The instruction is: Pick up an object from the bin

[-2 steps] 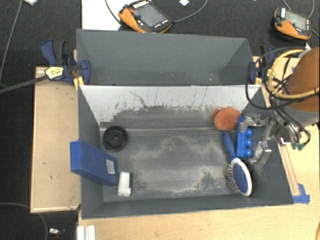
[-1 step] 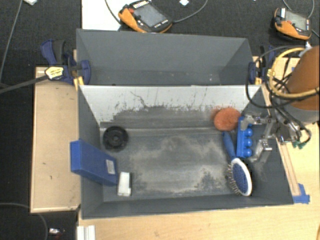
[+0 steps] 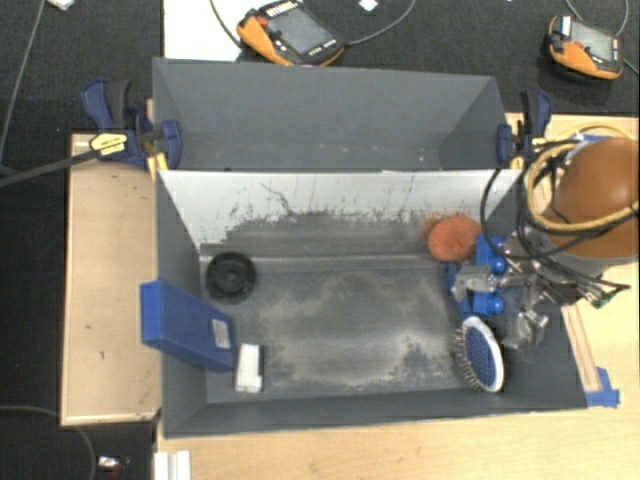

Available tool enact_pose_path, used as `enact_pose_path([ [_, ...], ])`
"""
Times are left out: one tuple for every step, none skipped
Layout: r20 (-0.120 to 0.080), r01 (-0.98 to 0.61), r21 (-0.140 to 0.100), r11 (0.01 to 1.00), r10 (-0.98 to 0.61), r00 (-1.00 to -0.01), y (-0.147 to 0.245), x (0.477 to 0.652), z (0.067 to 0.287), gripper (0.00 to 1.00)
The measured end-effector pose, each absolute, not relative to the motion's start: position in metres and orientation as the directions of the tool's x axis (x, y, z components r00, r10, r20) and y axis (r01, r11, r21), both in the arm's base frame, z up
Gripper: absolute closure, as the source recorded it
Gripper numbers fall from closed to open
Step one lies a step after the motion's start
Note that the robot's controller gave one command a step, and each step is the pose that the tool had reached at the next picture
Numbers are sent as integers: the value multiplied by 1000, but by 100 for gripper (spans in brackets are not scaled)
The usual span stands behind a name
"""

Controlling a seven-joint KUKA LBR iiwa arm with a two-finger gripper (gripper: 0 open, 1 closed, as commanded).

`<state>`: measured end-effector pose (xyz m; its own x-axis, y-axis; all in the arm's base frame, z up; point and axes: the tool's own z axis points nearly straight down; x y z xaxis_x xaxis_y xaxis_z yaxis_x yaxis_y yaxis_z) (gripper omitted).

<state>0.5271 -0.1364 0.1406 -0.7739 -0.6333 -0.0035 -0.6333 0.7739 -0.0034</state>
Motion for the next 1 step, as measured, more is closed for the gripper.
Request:
enact_pose_path([
  [-5, -461, -3, 887, -461, -887, -147, 520, 152, 0],
])
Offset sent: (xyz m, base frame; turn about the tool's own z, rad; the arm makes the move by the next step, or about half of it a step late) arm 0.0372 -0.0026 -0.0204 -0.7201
